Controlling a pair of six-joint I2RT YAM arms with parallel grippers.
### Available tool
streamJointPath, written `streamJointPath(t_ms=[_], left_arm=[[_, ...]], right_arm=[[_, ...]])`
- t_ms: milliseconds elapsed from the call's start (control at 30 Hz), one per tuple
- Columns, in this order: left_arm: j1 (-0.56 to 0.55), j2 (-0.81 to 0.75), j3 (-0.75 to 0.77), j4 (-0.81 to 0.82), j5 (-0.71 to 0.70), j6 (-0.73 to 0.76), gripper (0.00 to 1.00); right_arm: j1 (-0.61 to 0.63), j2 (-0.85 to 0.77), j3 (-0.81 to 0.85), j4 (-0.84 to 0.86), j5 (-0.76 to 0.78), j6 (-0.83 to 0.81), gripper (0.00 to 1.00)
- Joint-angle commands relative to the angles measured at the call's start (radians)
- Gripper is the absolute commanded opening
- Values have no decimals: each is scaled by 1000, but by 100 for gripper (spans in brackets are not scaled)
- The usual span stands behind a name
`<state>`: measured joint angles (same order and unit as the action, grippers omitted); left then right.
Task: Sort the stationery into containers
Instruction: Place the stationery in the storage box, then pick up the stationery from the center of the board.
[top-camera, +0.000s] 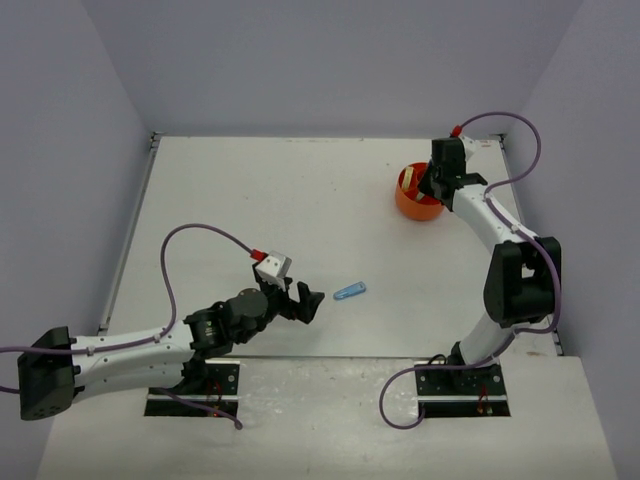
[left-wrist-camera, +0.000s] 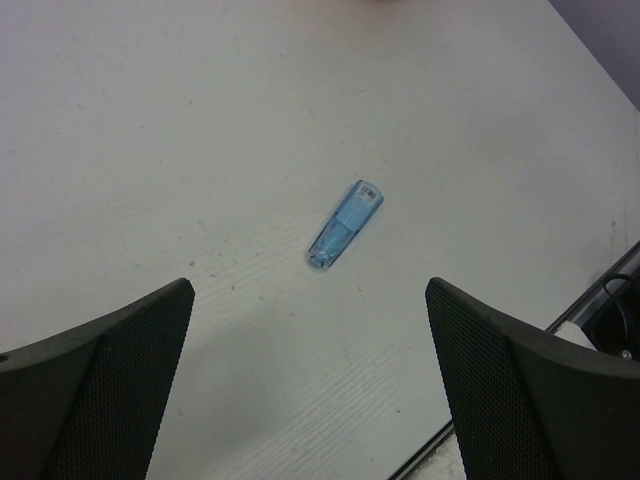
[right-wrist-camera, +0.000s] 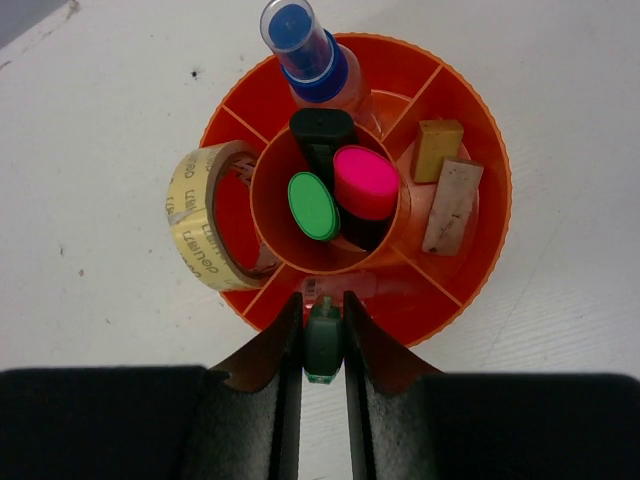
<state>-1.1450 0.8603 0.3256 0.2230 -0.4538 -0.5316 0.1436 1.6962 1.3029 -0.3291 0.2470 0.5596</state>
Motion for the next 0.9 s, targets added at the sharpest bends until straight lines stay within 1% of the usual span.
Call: streamJointPath(t_ms=[0, 33, 67, 100, 133, 200, 300, 433, 500, 533, 600, 633, 667, 700, 767, 800, 867], left_arm=[[2, 5, 26, 39, -5, -2, 100], [2, 9, 24, 39, -5, -2, 100], [2, 14, 26, 42, -5, -2, 100], [2, 21, 28, 44, -2, -3, 100], [2, 28, 31, 44, 2, -3, 100], [3, 52, 38, 44, 10, 0, 100], [2, 119, 90, 21, 45, 28, 100], [4, 273, 219, -74, 105, 119, 100], [18, 380, 294, -126, 125, 170, 100], [33, 434, 318, -135, 155, 191, 100], [55, 497, 381, -163, 256, 251, 100], [67, 536, 415, -179, 294, 276, 100], [77, 580, 451, -190, 354, 301, 100], [82, 619, 481, -192, 428, 337, 100], [92, 666, 518, -181, 507, 392, 100], [95, 674, 524, -177, 527, 413, 100], [98, 740, 569, -174, 524, 456, 100]], right_arm=[[-4, -7, 56, 33, 29, -18, 0], [-4, -11, 52, 34, 29, -18, 6], [-3, -13, 50, 33, 28, -18, 19], [-4, -16, 50, 28, 23, -14, 48], [-4, -19, 49, 22, 21, -10, 60], [-4, -35, 44, 17, 9, -8, 64], [-4, -84, 32, 5, -27, -3, 67], [0, -197, -10, -23, -91, -5, 74], [5, -280, -60, -34, -133, -20, 79], [7, -340, -82, -37, -164, -25, 83], [7, -414, -155, -35, -208, -42, 89], [7, -496, -191, -29, -254, -54, 95], [7, -561, -229, -23, -288, -68, 99], [7, -595, -259, -20, -302, -82, 99], [8, -660, -283, -31, -333, -99, 99], [8, -667, -285, -31, -344, -105, 99], [8, -707, -302, -24, -435, -115, 99]])
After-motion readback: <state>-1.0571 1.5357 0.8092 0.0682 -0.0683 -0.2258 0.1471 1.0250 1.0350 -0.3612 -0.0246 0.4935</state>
